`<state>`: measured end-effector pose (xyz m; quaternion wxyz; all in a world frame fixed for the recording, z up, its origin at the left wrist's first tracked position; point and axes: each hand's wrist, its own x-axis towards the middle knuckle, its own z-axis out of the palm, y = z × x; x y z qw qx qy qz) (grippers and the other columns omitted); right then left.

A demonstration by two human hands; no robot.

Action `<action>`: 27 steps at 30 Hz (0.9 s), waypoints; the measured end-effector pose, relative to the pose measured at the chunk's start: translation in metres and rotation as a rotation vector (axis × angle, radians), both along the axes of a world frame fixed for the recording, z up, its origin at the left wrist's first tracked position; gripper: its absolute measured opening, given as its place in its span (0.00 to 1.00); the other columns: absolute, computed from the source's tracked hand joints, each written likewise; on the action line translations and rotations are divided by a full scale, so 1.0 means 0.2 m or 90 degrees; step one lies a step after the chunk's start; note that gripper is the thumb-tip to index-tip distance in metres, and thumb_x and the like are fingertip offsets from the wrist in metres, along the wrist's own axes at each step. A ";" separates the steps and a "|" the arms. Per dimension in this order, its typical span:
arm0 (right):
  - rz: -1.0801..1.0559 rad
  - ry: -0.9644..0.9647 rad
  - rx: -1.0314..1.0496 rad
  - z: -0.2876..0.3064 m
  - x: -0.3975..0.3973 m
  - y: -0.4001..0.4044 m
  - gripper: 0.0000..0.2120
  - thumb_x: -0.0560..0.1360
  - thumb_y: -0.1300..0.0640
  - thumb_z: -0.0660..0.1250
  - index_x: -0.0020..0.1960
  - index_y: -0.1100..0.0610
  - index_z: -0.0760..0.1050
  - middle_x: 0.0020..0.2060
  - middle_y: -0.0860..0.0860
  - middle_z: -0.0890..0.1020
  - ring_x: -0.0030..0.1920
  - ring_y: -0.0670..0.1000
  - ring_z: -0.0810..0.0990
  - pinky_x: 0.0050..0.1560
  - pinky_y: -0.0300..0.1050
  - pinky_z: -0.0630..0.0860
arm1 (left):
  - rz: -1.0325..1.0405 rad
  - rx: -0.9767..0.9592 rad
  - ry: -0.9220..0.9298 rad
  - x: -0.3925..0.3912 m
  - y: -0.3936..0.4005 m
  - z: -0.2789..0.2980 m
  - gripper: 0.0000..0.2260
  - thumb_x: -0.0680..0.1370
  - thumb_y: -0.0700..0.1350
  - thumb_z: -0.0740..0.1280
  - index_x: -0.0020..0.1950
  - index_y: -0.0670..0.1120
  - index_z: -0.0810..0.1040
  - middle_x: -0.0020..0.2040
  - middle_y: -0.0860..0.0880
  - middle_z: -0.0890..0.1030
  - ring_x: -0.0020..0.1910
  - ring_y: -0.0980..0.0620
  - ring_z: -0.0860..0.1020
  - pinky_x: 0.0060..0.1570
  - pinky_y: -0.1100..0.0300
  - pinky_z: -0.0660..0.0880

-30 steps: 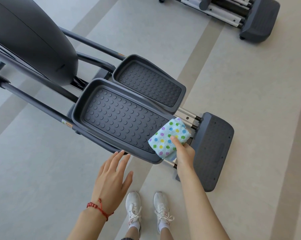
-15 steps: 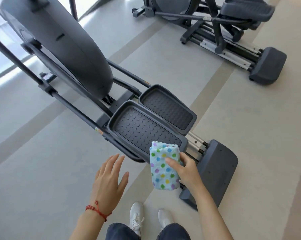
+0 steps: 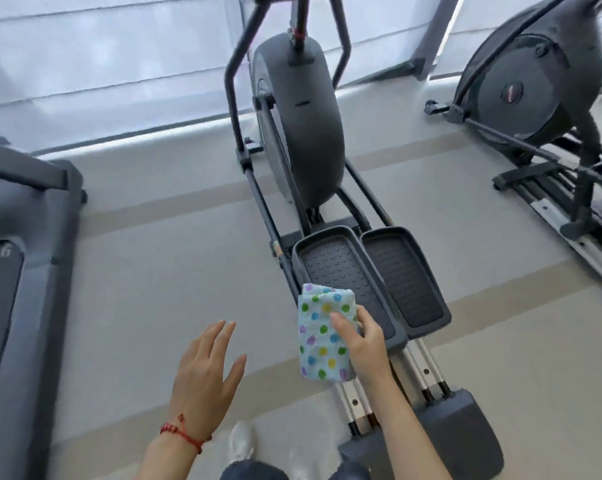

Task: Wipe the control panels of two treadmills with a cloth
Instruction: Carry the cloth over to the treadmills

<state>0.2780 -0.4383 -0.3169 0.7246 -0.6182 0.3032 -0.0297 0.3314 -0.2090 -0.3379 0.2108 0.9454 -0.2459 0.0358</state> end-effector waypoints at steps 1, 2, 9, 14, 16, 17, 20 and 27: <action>0.026 0.001 -0.006 0.01 -0.01 0.02 0.15 0.66 0.48 0.68 0.49 0.55 0.75 0.44 0.52 0.81 0.45 0.51 0.83 0.40 0.45 0.80 | 0.031 -0.004 0.002 -0.07 0.05 0.01 0.30 0.81 0.60 0.46 0.63 0.38 0.73 0.58 0.41 0.78 0.58 0.48 0.70 0.55 0.52 0.71; 0.051 0.005 -0.010 0.02 -0.01 0.06 0.15 0.66 0.48 0.68 0.49 0.54 0.75 0.44 0.52 0.81 0.45 0.52 0.83 0.41 0.46 0.80 | 0.059 -0.008 0.008 -0.13 0.09 0.01 0.30 0.81 0.60 0.46 0.63 0.38 0.74 0.58 0.41 0.78 0.57 0.48 0.70 0.56 0.55 0.68; 0.269 0.015 -0.038 0.09 -0.05 0.41 0.07 0.72 0.53 0.69 0.48 0.53 0.76 0.42 0.52 0.83 0.43 0.52 0.84 0.42 0.49 0.82 | 0.259 0.007 0.071 -0.54 0.44 0.02 0.28 0.81 0.60 0.44 0.64 0.42 0.72 0.59 0.43 0.78 0.59 0.49 0.71 0.55 0.56 0.68; 0.448 0.023 -0.052 0.09 -0.15 0.78 0.04 0.74 0.57 0.68 0.48 0.55 0.77 0.43 0.54 0.83 0.41 0.51 0.84 0.36 0.41 0.79 | 0.405 0.016 0.070 -0.92 0.71 0.05 0.28 0.81 0.58 0.46 0.64 0.40 0.74 0.60 0.42 0.77 0.61 0.48 0.69 0.60 0.57 0.62; 0.517 0.025 -0.062 0.09 -0.22 0.95 0.03 0.74 0.57 0.67 0.47 0.55 0.77 0.43 0.55 0.83 0.41 0.52 0.83 0.34 0.39 0.78 | 0.461 0.023 0.065 -1.09 0.82 0.05 0.27 0.82 0.57 0.45 0.63 0.40 0.74 0.60 0.42 0.78 0.61 0.48 0.69 0.60 0.57 0.62; 0.552 0.028 -0.067 0.09 -0.27 1.03 0.02 0.74 0.58 0.67 0.47 0.54 0.77 0.43 0.56 0.83 0.41 0.52 0.83 0.33 0.38 0.78 | 0.491 0.025 0.065 -1.18 0.87 0.05 0.27 0.82 0.57 0.45 0.63 0.40 0.74 0.60 0.42 0.78 0.61 0.47 0.69 0.61 0.57 0.62; 0.645 0.040 -0.067 0.09 -0.47 1.27 0.03 0.75 0.57 0.66 0.47 0.55 0.77 0.41 0.54 0.83 0.37 0.48 0.83 0.32 0.37 0.77 | 0.584 0.031 0.089 -1.49 1.01 0.04 0.29 0.82 0.57 0.44 0.60 0.39 0.77 0.59 0.42 0.78 0.59 0.45 0.74 0.60 0.56 0.62; 0.802 0.104 -0.054 0.07 -1.13 1.77 0.06 0.75 0.55 0.66 0.47 0.57 0.78 0.36 0.50 0.84 0.33 0.47 0.84 0.30 0.39 0.77 | 0.762 0.026 0.115 -2.30 1.26 0.02 0.30 0.82 0.57 0.43 0.59 0.39 0.78 0.58 0.41 0.79 0.57 0.42 0.77 0.55 0.47 0.73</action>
